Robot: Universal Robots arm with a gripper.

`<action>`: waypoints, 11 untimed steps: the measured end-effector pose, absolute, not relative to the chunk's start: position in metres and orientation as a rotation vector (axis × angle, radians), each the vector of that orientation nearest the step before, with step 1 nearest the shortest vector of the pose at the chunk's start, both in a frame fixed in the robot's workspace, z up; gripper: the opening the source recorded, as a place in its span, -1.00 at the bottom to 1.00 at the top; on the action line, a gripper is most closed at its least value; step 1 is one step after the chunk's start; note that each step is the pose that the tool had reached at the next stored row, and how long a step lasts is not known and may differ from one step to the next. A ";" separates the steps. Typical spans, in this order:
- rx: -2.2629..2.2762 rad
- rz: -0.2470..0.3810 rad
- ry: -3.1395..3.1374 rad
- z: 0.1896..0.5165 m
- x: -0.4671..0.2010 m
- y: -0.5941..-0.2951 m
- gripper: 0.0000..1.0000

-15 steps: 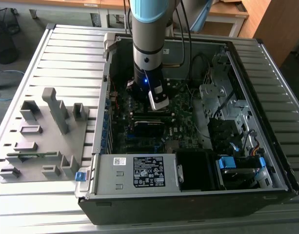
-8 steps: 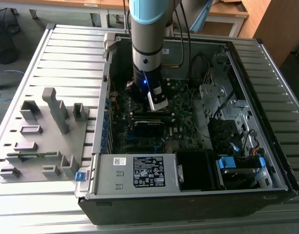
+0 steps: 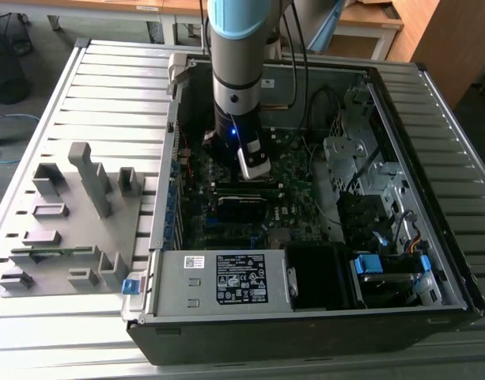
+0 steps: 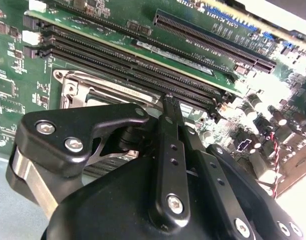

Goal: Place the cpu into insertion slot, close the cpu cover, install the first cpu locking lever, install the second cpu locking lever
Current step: 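Install the second cpu locking lever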

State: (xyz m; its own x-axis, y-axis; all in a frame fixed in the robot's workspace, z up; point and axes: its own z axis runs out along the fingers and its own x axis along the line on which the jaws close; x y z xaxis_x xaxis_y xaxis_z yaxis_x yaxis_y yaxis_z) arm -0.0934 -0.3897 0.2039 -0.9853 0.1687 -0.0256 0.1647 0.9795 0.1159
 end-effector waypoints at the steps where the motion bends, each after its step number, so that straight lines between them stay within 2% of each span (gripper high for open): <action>1: 0.260 0.177 3.090 0.204 -0.094 -0.389 -0.80; 11: 0.261 0.191 3.090 0.203 -0.097 -0.387 -0.80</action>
State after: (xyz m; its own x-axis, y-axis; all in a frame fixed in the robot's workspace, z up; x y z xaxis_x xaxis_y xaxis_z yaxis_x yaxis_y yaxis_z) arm -0.0972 -0.3873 0.2027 -0.9853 0.1689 -0.0239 0.1647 0.9784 0.1252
